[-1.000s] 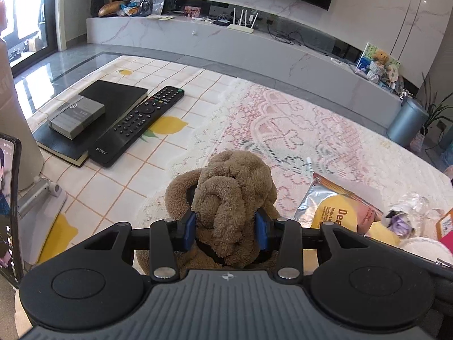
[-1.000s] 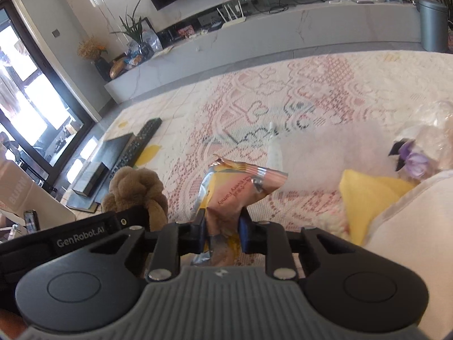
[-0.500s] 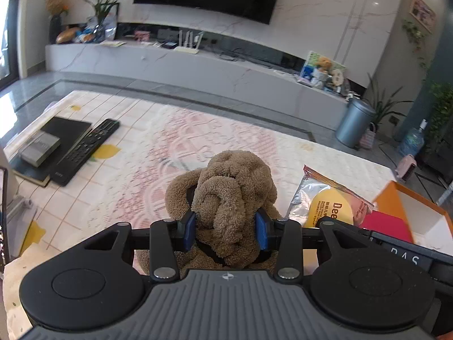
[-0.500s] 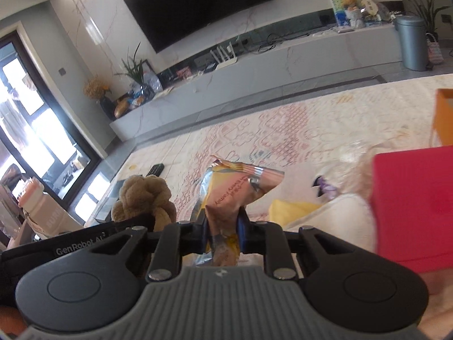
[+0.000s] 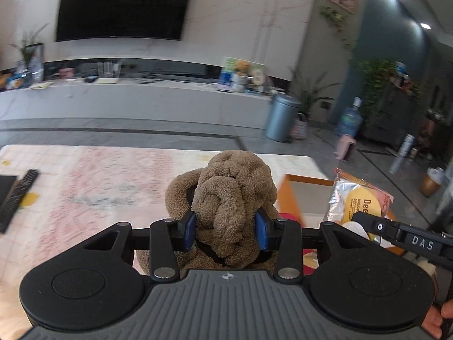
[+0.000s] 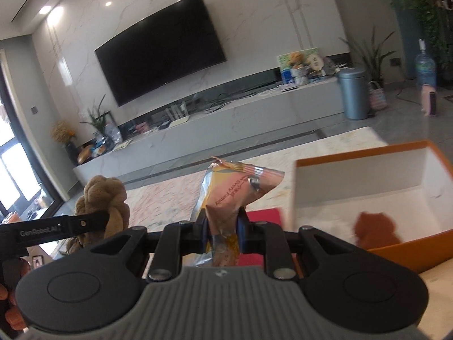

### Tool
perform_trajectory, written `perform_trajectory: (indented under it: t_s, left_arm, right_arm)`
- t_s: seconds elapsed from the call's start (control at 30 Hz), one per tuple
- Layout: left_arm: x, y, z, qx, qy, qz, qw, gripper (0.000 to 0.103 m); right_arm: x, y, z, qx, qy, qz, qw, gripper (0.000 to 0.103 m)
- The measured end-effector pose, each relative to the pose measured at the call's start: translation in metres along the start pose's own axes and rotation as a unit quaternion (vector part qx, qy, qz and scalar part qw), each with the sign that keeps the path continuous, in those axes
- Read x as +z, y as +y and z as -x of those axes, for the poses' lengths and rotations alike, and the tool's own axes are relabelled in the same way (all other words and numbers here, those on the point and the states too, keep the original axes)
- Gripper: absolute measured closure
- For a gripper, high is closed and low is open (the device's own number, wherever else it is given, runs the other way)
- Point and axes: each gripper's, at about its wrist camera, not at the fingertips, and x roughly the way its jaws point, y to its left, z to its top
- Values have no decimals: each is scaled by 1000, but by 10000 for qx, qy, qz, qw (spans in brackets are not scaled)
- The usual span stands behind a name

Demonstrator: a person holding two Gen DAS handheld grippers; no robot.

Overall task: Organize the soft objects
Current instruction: 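Carry the plush and snack bag with both grippers into the orange box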

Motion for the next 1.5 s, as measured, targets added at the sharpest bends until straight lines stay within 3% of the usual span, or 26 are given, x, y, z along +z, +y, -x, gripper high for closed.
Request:
perform_trajectory:
  t_s: [0.23,0.43,0.63,0.8,1.03,1.17,1.23,1.5]
  left_arm:
    - [20,-58,-44,-944,264,-262,9948,56]
    - [37,-113,-96,-1698,547,-210,9837,56]
    - [26,-152,-161,-1953,1075,-67,9748,56]
    - [5,-160,-217,-2356,1981,823,9479,56]
    - [-10,-170,-271,-2174,2548,1333,9328,56]
    - [-22,-173,-284,-1952,2705,1313,9335,56]
    - [-27,-171,-286,-1982,2813,1427,9280,55]
    - [-24,-170,-290,-2039,2930,1248,9257,39]
  right_arm:
    - [31,-80,28,-774,-111,109,9969,84]
    - [57,-138,16,-1175,192,282,9925,84]
    - [74,-182,-29,-1298,1180,831,9810,84]
    - [70,-208,-60,-1362,1971,1303,9621,84]
    - [60,-221,-90,-1450,2712,1816,9341,84]
    - [52,-221,-102,-1408,3027,2094,9191,84]
    - [47,-222,-108,-1376,3135,2214,9131,84]
    - [39,-224,-117,-1490,3284,2340,9029,82]
